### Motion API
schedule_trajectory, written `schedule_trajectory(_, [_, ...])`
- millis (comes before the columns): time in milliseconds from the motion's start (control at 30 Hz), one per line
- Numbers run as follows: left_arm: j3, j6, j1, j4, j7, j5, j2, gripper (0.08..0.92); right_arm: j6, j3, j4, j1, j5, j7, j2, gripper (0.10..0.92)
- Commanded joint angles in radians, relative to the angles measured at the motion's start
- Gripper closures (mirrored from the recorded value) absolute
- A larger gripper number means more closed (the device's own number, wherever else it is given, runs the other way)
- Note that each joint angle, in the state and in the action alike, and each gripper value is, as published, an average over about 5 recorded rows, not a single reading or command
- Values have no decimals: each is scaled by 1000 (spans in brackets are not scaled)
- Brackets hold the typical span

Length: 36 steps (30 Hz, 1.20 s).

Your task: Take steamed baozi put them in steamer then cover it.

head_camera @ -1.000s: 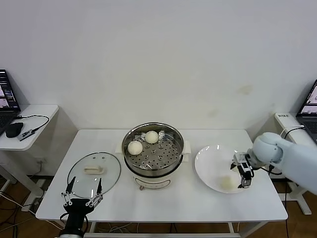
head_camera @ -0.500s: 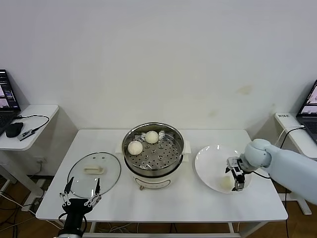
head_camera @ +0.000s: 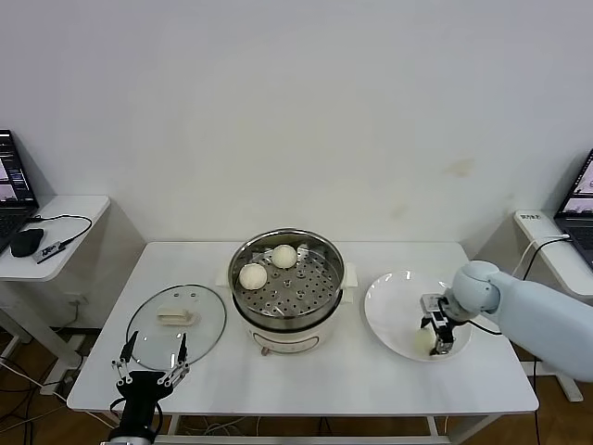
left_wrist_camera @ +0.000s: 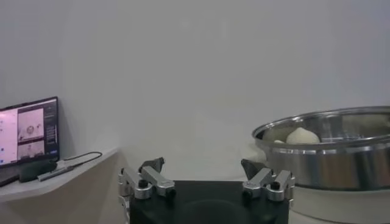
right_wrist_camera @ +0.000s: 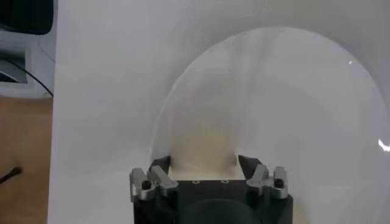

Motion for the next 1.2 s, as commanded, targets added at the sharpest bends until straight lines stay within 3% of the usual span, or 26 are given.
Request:
schedule_trajectory(33, [1, 0, 0, 0, 0, 0, 0, 177, 0, 6, -13, 16, 0, -26, 6, 382])
schedule_trajectory(633, [3, 0, -7, -19, 1, -6, 12, 177, -11, -81, 34, 381, 156, -57, -8, 421])
schedule_trajectory(867, [0, 0, -16, -19, 1, -12, 16, 177, -24, -216, 37, 625, 258, -47, 115, 417])
schedule_trajectory(1200, [-20, 0, -20, -9, 1, -19, 16, 177, -14, -311, 65, 691, 361, 63, 327, 414])
